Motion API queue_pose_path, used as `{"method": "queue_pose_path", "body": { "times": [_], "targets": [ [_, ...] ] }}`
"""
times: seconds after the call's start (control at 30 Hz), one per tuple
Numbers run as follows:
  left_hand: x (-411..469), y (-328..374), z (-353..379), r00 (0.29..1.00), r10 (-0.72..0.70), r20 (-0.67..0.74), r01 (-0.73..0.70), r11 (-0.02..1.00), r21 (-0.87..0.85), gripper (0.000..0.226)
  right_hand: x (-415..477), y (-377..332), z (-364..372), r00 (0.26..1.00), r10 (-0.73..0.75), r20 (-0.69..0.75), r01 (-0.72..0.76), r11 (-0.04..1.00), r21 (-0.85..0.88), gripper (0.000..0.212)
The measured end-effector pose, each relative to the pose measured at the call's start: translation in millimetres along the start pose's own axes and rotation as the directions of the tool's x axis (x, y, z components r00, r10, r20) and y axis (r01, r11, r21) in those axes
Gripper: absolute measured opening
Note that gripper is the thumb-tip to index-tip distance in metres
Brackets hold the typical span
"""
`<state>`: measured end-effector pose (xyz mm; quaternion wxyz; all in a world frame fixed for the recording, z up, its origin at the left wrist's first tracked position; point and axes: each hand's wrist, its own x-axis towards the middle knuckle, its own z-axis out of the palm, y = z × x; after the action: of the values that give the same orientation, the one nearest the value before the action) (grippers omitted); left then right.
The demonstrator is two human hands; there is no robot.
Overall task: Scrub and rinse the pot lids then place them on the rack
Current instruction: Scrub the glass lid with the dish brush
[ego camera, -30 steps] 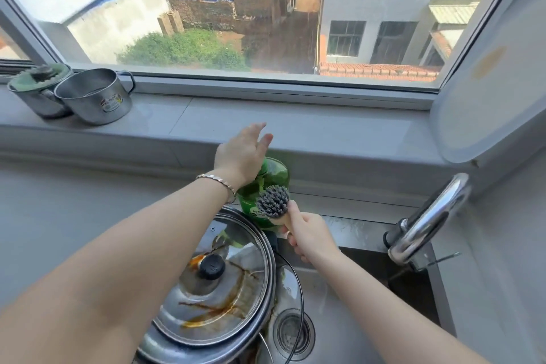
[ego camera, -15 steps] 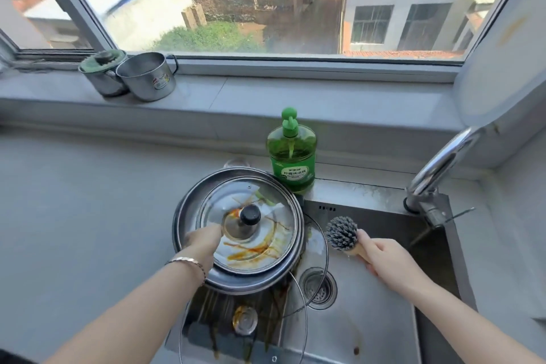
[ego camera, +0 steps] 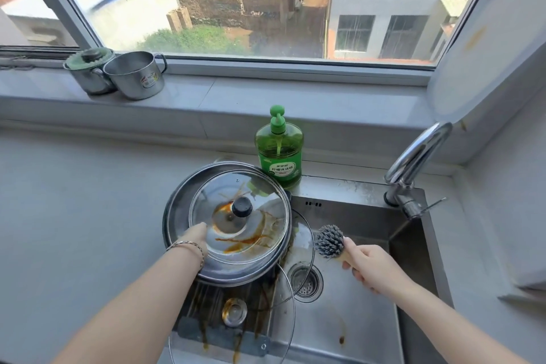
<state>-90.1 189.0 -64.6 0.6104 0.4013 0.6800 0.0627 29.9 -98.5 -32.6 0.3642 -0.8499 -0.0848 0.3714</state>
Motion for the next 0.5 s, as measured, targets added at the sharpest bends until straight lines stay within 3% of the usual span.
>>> {"method": "queue_pose_path", "body": {
  "times": [0.1,0.17,0.27,0.37,0.5],
  "targets": [
    [6,1,-2,0.999,0.021,-0.025,-0.022,0.999,-0.047,0.062,1,-1,1,1.0,-0.005,0.002,0.005,1.0,0.006,0.055],
    [10,0,-1,0.998,-0.002,0.057,0.013,0.982,-0.188,0.061,1,0,2,1.0,-0.01,0.001,0.01,1.0,0.012,0.055],
    [10,-4,-1,0.986,0.073,0.153,-0.017,0.941,-0.337,0.052,-1,4,0,1.0,-0.022,-0.01,0.022,1.0,0.011,0.056],
    [5,-7,0,0.983,0.152,0.103,-0.101,0.917,-0.386,0.057,-4,9,-5,0.996,-0.066,-0.062,0.065,0.998,-0.013,0.06],
    [-4,-4,0,0.966,0.249,0.071,-0.207,0.906,-0.369,0.041,-8,14,-16,0.983,-0.117,-0.143,0.12,0.993,0.013,0.061]
  ]
}}
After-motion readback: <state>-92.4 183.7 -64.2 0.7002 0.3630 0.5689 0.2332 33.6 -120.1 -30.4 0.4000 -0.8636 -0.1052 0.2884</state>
